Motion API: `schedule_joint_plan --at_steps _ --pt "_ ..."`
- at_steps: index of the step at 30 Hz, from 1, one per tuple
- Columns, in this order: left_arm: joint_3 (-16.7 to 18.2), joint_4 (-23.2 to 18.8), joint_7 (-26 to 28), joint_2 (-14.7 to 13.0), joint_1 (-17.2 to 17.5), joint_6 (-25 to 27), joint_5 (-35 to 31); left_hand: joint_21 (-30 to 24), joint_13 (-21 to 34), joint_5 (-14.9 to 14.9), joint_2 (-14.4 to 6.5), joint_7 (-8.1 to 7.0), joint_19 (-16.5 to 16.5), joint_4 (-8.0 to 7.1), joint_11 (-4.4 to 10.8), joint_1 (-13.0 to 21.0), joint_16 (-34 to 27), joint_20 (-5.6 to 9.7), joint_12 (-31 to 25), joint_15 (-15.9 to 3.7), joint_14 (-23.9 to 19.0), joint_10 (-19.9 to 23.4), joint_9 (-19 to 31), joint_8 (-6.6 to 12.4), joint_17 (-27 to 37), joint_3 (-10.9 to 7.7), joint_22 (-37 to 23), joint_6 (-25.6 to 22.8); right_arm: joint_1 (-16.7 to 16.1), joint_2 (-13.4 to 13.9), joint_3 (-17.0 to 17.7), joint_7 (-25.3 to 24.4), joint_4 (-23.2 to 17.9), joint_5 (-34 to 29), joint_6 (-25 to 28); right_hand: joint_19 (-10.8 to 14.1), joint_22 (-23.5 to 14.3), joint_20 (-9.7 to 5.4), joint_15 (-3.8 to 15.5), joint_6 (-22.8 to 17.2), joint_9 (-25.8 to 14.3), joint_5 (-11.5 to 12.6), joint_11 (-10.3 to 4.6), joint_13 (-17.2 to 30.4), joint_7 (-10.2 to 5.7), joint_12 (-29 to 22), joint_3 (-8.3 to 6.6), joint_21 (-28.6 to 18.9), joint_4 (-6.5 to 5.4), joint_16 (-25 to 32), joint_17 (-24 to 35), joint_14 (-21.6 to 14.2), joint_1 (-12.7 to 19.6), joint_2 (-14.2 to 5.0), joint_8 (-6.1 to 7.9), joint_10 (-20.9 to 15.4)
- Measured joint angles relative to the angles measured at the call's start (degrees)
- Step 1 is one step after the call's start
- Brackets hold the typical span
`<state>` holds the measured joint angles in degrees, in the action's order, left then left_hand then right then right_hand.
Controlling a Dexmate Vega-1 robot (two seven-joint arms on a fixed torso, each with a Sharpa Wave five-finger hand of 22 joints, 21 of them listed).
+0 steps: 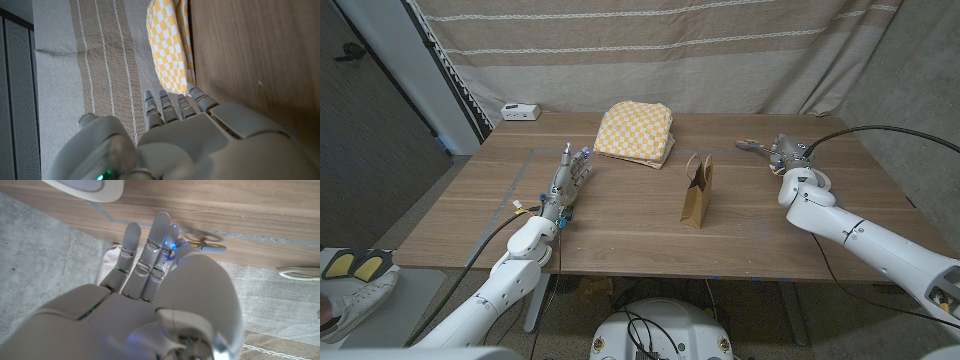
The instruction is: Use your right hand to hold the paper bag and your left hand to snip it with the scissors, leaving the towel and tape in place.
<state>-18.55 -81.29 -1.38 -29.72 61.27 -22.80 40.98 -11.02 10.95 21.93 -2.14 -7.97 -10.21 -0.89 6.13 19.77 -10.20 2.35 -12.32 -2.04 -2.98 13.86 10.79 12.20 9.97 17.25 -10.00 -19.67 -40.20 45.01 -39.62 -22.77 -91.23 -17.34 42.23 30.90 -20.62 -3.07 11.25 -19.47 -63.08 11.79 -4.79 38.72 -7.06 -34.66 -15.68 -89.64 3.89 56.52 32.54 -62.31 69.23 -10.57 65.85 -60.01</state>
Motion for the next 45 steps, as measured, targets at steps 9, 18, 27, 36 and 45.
schedule_joint_plan --at_steps 9,18,27,36,45 --pt "0.0 0.0 0.0 0.0 0.2 0.0 0.2 0.0 0.0 0.0 0.0 0.00 0.0 -0.15 0.00 0.0 0.0 0.00 0.0 0.00 0.0 0.0 0.0 0.00 0.0 -0.15 0.0 0.0 -1.8 -0.6 2.2 -4.0 0.0 0.5 -2.7 -0.4 -0.2 0.18 -0.61 -1.5 1.7 0.0 0.09 -0.2 -0.12 -0.1 0.75 0.0 0.20 0.7 0.5 0.6 0.0 0.01 0.23 -0.1" --pt "0.1 -0.1 -0.1 -0.1 0.5 0.0 0.2 0.0 0.0 -0.2 -0.3 -0.01 0.0 -0.24 0.00 -0.3 0.0 0.00 0.0 0.00 0.0 0.0 0.0 0.00 0.0 -0.06 0.0 0.0 -3.9 -1.0 4.3 -8.4 -0.7 0.6 -5.2 -0.9 -0.3 0.31 -1.02 -1.1 1.5 0.4 0.09 0.3 -0.75 -0.1 0.98 0.0 -0.03 0.7 0.2 1.0 -0.4 -0.39 0.40 -0.1" --pt "0.1 -0.4 -0.2 -0.3 0.6 0.0 0.2 0.0 0.0 -0.3 -0.3 -0.32 0.0 -0.38 0.00 -0.3 0.0 0.00 0.0 0.00 0.0 0.0 0.0 0.00 0.0 0.08 0.0 -0.3 -6.1 -1.5 6.3 -12.0 -1.6 0.3 -7.0 -1.5 -0.3 0.31 -1.02 -0.7 1.7 0.4 0.09 0.3 -1.15 0.2 1.29 0.0 -0.19 0.9 -0.2 1.0 -0.6 -0.53 0.40 -0.1" --pt "0.1 -0.6 -0.3 -0.5 0.6 0.3 0.2 0.0 0.0 -0.3 -0.3 -0.32 0.0 -0.38 0.00 -0.3 0.0 0.00 0.0 0.00 0.0 0.0 0.0 0.00 0.0 0.08 0.0 -0.3 -8.1 -2.1 8.3 -14.3 -2.0 0.1 -8.5 -1.5 -0.5 0.31 -1.32 -0.4 2.8 0.7 0.09 0.0 -1.46 0.8 1.60 0.0 -0.36 0.9 -0.4 1.3 -0.8 -0.76 0.40 -0.1" --pt "0.1 -1.7 -0.3 -1.3 0.4 1.1 0.1 0.0 0.0 -0.3 -0.3 -0.12 0.0 -0.38 0.00 -0.3 0.0 0.00 0.0 0.00 0.0 0.0 0.0 0.00 0.0 0.08 0.0 -0.5 -9.8 -2.5 10.2 -20.2 -2.0 0.2 -14.2 -2.3 -0.5 0.41 -1.44 -0.1 3.8 0.7 0.09 -0.2 -1.76 0.8 1.68 0.0 -0.74 0.9 -0.8 1.5 -1.4 -0.74 0.40 -0.1"
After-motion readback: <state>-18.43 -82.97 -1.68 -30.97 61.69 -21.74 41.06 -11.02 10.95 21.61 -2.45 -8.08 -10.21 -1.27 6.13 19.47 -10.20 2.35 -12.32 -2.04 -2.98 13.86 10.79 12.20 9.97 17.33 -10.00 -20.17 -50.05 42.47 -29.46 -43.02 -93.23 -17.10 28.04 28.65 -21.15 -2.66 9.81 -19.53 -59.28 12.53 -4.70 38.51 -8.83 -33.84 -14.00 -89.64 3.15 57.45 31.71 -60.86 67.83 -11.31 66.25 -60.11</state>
